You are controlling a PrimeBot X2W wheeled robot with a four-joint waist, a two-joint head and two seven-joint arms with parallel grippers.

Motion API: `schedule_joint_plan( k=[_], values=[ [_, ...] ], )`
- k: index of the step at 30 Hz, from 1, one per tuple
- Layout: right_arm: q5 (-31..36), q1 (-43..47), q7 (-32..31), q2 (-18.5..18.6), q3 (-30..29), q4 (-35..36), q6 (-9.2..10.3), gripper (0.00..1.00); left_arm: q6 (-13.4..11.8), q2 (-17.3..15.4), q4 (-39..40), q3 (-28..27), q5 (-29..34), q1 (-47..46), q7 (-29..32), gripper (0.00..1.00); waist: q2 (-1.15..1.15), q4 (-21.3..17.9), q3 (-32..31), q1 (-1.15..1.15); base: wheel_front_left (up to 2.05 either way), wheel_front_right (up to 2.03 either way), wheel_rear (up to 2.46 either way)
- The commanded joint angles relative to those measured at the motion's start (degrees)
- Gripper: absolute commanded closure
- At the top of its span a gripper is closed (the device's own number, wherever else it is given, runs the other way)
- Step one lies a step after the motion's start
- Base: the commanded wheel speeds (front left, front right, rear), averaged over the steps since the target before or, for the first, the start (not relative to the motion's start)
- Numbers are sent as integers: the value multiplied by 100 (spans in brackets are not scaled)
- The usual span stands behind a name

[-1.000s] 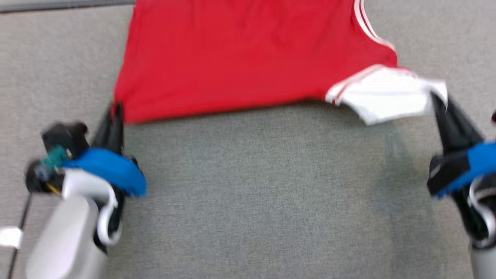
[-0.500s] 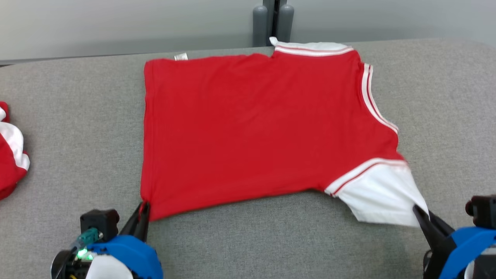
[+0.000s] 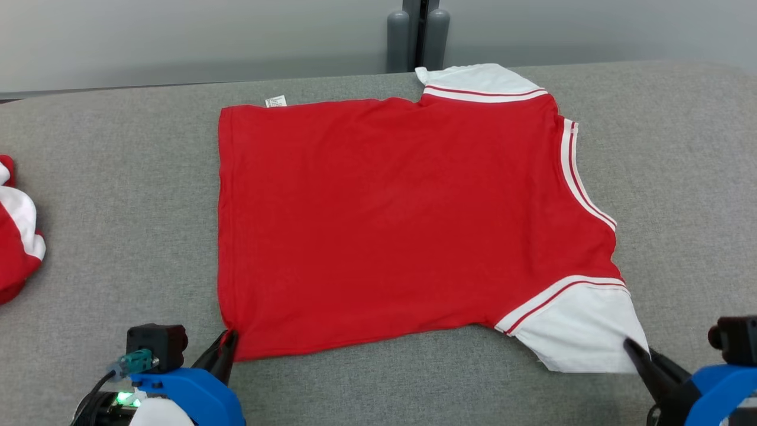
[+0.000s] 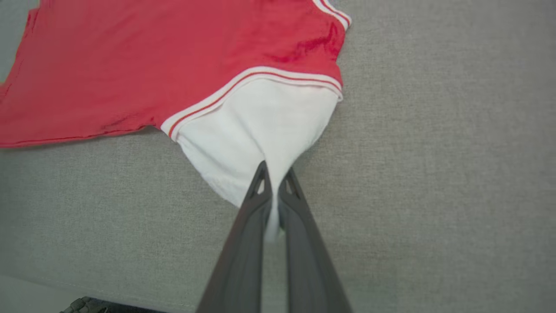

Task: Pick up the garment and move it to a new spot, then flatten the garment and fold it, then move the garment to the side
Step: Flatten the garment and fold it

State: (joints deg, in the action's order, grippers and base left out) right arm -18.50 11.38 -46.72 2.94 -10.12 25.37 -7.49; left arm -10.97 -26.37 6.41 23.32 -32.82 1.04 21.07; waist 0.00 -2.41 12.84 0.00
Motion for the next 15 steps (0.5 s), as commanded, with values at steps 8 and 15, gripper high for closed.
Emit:
schedule_joint_plan(
  k=[8,15],
  values=[
    [159,-1141,605,266,132,-359,-1,100,9,202,130,-223,-290,-606,3,100,0,-56,194,0,0,0,0],
    [105,-2014,1034,526,180,-892,-1,100,89,636,-400,-508,-526,-1247,-498,100,0,60,501,0,0,0,0]
  ],
)
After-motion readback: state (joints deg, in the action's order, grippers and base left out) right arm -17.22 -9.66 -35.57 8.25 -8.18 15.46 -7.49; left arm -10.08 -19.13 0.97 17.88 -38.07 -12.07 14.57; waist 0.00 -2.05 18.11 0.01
